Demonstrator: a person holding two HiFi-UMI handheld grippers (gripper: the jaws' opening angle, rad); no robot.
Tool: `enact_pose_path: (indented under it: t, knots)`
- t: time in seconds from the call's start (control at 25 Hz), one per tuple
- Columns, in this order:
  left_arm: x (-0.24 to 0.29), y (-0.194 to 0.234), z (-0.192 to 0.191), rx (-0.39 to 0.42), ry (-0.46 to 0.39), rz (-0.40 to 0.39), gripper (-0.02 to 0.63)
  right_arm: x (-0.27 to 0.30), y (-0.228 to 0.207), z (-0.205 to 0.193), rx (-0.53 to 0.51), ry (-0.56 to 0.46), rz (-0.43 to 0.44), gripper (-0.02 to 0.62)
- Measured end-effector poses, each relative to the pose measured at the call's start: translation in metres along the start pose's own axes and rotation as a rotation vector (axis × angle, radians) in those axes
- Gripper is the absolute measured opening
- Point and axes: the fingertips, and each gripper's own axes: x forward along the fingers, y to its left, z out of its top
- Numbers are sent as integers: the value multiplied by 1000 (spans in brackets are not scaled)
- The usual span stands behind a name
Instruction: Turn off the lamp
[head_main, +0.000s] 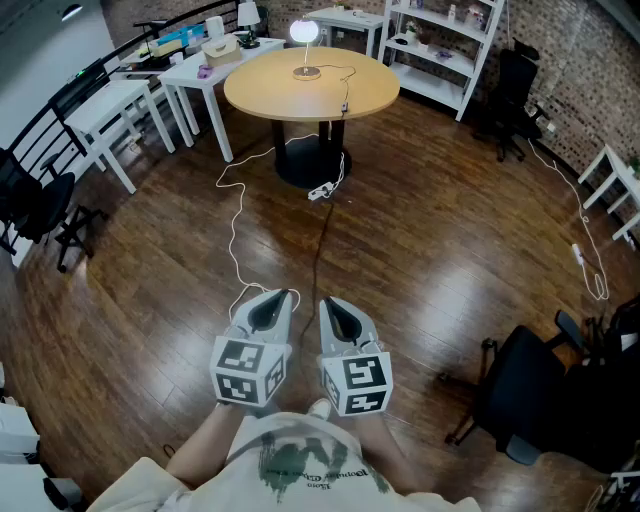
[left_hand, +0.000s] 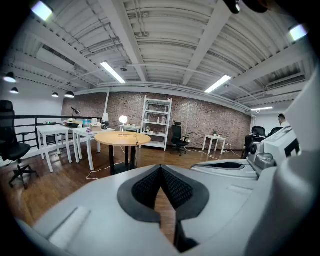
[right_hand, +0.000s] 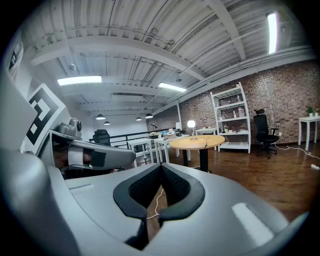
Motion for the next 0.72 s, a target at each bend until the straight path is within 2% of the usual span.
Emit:
enact_pose_path:
  t: [0.32, 0.72]
  knots:
    - [32, 3, -6, -8, 9, 1, 0, 22, -24, -5, -4, 22, 7, 0]
    - [115, 55, 23, -39, -3, -32, 0, 114, -53, 21, -36, 35, -11, 0]
